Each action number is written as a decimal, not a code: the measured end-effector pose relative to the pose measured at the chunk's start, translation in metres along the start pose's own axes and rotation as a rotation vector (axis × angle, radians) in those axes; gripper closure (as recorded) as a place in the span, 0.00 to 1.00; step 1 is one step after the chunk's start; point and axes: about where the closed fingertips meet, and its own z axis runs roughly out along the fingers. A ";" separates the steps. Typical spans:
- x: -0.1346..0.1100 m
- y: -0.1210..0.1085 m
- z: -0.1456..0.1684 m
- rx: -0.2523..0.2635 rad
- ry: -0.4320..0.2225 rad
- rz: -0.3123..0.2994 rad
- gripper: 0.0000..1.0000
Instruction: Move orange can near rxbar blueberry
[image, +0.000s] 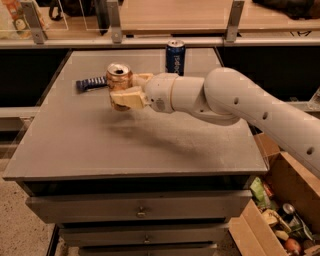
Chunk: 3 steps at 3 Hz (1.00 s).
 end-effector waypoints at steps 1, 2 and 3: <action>0.002 -0.016 0.017 -0.007 0.025 -0.008 1.00; 0.008 -0.032 0.037 -0.020 0.055 -0.002 1.00; 0.014 -0.047 0.052 -0.024 0.077 0.015 1.00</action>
Offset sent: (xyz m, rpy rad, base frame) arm 0.0749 0.0274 -0.0231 -0.0812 0.0539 0.0178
